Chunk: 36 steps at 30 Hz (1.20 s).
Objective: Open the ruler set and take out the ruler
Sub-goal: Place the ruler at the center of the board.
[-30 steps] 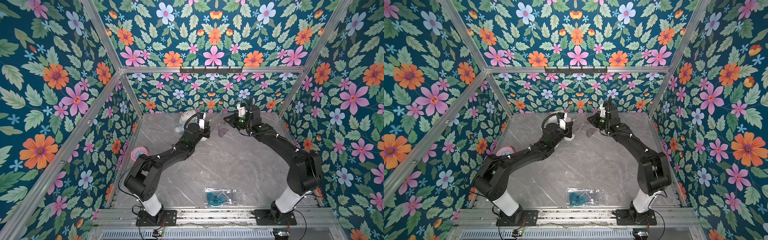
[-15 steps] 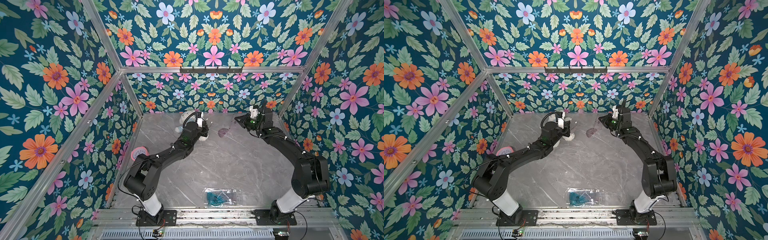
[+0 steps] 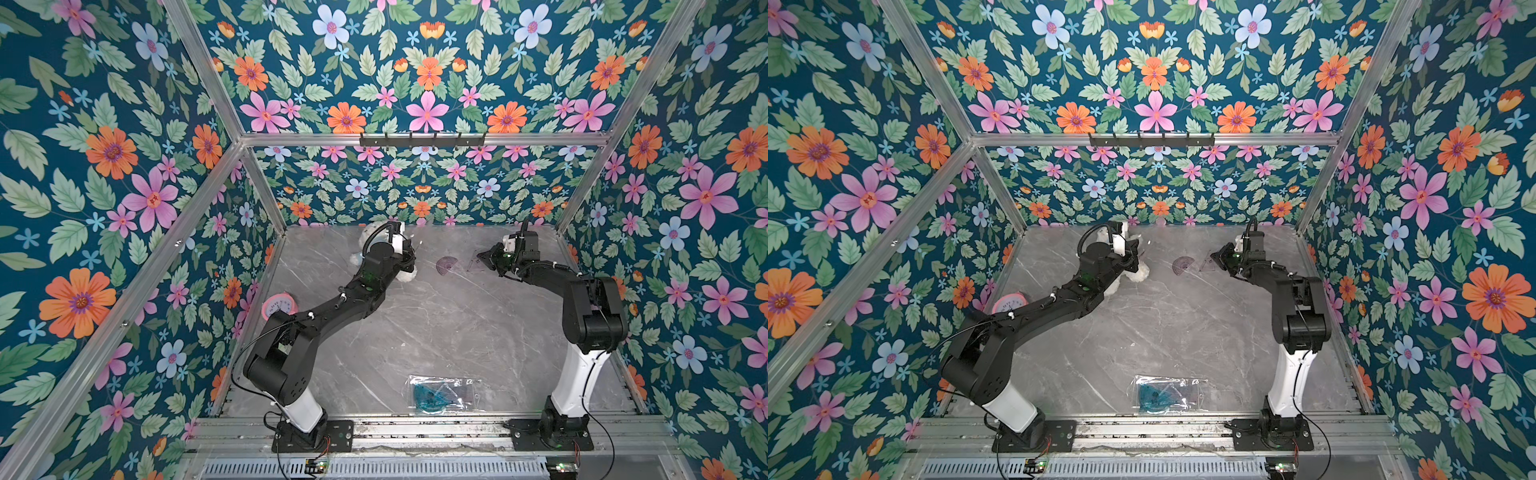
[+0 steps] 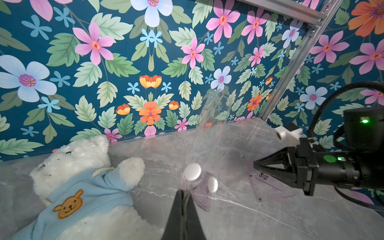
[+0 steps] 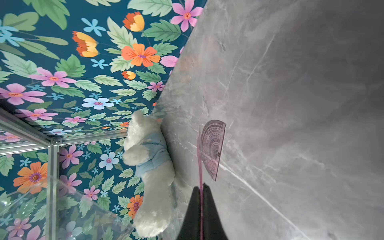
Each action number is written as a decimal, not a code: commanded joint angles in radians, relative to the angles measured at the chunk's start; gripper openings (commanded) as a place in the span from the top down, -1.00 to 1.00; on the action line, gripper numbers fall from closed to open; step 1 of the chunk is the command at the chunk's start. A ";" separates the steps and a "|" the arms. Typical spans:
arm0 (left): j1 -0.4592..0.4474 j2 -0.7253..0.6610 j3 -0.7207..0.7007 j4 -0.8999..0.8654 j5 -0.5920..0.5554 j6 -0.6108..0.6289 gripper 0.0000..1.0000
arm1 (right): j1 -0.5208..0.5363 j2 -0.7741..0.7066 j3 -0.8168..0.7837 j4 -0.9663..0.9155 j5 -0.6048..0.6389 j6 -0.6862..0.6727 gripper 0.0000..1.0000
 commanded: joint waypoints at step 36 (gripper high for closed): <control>0.001 0.012 0.026 -0.023 0.023 -0.025 1.00 | -0.019 0.040 0.098 -0.216 0.204 -0.188 0.34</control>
